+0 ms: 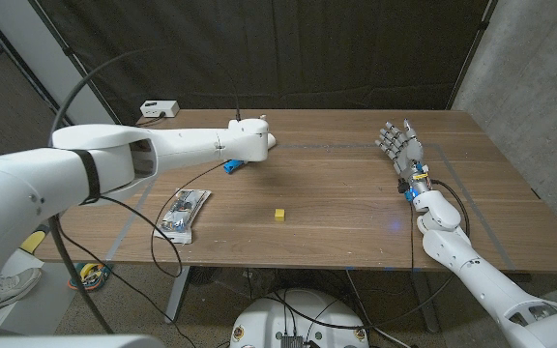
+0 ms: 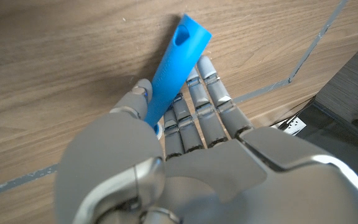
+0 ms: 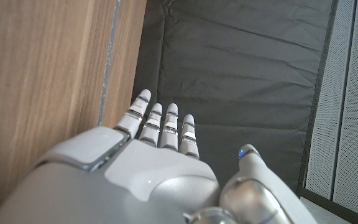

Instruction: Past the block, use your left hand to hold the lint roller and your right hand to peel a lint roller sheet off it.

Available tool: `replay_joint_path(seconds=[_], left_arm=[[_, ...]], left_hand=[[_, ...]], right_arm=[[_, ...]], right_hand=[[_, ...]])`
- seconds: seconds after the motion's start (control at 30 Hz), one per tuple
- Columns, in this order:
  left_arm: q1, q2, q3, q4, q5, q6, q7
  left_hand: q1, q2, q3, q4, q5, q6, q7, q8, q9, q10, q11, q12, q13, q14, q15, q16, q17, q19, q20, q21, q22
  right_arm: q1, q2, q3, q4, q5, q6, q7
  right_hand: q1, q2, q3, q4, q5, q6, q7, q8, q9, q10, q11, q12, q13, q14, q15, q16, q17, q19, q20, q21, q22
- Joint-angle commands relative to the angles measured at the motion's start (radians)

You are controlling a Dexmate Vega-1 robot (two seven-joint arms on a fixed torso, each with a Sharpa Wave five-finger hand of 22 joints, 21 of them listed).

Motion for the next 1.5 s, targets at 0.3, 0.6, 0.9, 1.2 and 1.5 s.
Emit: replay_joint_path(seconds=[0.3,0.6,0.9,1.2,1.5], left_arm=[[0.258,0.031,-0.233,-0.011,0.132,-0.072,0.344],[0.411,0.037,-0.438,-0.048,0.153,-0.175,0.537],[0.552,0.065,-0.622,-0.125,0.142,-0.377,0.678],[0.688,0.040,-0.801,-0.153,0.092,-0.674,0.835],[0.740,0.027,-0.886,-0.162,0.021,-0.864,0.810]], left_hand=[[0.253,0.026,-0.006,-0.009,-0.007,0.203,-0.022,0.055,0.029,0.175,-0.051,0.060,0.078,0.262,-0.188,0.099,0.091,0.121,-0.081,0.136,0.015],[0.311,0.029,-0.053,0.011,-0.015,0.276,0.023,0.112,0.094,0.231,-0.019,0.178,0.224,0.377,-0.181,0.145,0.189,0.149,-0.088,0.249,0.023],[0.342,0.034,-0.066,0.005,-0.024,0.269,0.066,0.135,0.140,0.223,0.014,0.221,0.305,0.399,-0.180,0.168,0.257,0.142,-0.103,0.302,0.027],[0.355,0.031,-0.076,0.018,-0.024,0.237,0.044,0.168,0.220,0.194,0.001,0.269,0.413,0.423,-0.177,0.186,0.344,0.188,-0.146,0.390,0.022],[0.262,0.060,0.032,0.072,-0.020,0.054,0.029,0.227,0.387,0.042,0.007,0.355,0.651,0.303,-0.170,0.022,0.330,0.187,-0.138,0.342,-0.017]], right_arm=[[-0.029,-0.004,-0.002,-0.035,-0.014,-0.009,-0.045],[-0.041,-0.012,-0.004,-0.067,-0.026,-0.015,-0.068],[-0.053,-0.014,-0.001,-0.082,-0.027,-0.009,-0.075],[-0.065,-0.012,0.005,-0.089,-0.017,0.008,-0.066],[-0.072,-0.002,0.011,-0.075,-0.001,0.033,-0.044]], right_hand=[[-0.003,0.014,0.000,0.006,-0.003,0.014,0.003,0.005,0.006,0.017,0.006,0.007,0.003,0.012,0.002,0.010,0.003,0.013,0.000,0.004,0.006],[-0.003,0.015,0.000,0.006,-0.003,0.018,0.003,0.005,0.006,0.021,0.006,0.008,0.004,0.013,0.002,0.009,0.003,0.013,-0.001,0.003,0.006],[-0.003,0.016,-0.001,0.007,-0.004,0.020,0.004,0.005,0.006,0.024,0.007,0.008,0.004,0.014,0.001,0.008,0.003,0.013,-0.002,0.003,0.006],[-0.004,0.016,-0.001,0.007,-0.004,0.020,0.004,0.004,0.006,0.024,0.008,0.007,0.004,0.014,0.000,0.008,0.003,0.014,-0.001,0.003,0.006],[-0.004,0.015,-0.002,0.007,-0.004,0.020,0.002,0.003,0.006,0.023,0.006,0.006,0.004,0.015,0.000,0.007,0.003,0.014,0.000,0.003,0.006]])
